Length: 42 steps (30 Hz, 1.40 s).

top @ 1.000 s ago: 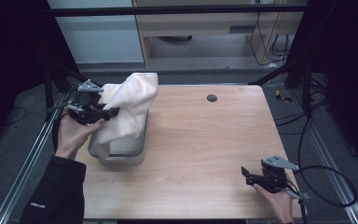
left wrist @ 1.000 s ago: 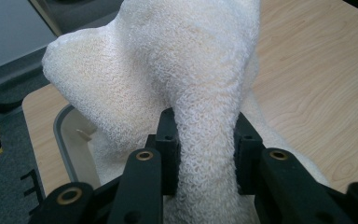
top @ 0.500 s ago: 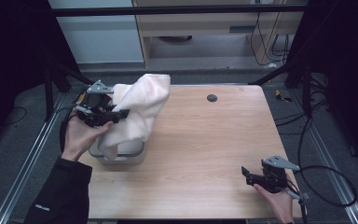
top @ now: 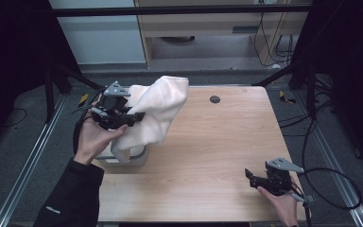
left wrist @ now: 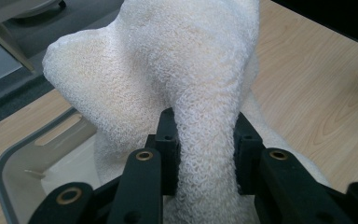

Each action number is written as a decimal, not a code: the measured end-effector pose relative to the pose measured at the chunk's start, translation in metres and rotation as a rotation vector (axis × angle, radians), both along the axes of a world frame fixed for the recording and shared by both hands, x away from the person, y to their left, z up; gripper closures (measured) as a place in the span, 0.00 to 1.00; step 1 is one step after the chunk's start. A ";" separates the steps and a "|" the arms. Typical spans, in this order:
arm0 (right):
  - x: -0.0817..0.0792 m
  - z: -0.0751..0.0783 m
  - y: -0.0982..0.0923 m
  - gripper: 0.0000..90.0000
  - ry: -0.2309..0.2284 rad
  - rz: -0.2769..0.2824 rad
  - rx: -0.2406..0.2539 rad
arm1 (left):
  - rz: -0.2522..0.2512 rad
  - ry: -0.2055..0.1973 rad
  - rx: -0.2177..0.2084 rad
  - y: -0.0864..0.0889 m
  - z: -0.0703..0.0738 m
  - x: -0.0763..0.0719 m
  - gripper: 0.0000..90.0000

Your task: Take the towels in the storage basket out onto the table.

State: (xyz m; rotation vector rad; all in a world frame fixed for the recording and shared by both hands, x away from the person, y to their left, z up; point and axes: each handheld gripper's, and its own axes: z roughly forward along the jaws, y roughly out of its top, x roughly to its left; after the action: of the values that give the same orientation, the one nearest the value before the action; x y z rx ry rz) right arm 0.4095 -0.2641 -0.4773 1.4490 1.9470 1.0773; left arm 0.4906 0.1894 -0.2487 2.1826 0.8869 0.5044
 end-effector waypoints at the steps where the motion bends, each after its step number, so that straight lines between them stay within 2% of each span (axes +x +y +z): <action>1: 0.000 0.000 0.000 0.17 -0.002 0.001 -0.001 | -0.006 0.002 0.003 -0.003 0.000 0.000 0.77; 17: -0.001 0.000 0.000 0.17 -0.005 0.004 -0.003 | -0.075 0.014 0.016 -0.036 -0.002 -0.003 0.77; 31: -0.001 -0.001 -0.002 0.17 -0.010 -0.001 -0.004 | -0.114 0.025 0.011 -0.062 -0.008 -0.003 0.77; 42: -0.001 -0.002 -0.001 0.16 -0.009 0.003 -0.015 | -0.148 0.041 0.020 -0.086 -0.019 -0.001 0.77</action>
State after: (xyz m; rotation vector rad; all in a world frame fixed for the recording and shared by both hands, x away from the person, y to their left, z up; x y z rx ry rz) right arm 0.4087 -0.2656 -0.4796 1.4311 1.9477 1.0666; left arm 0.4892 0.1034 -0.2673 2.2638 0.7373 0.3989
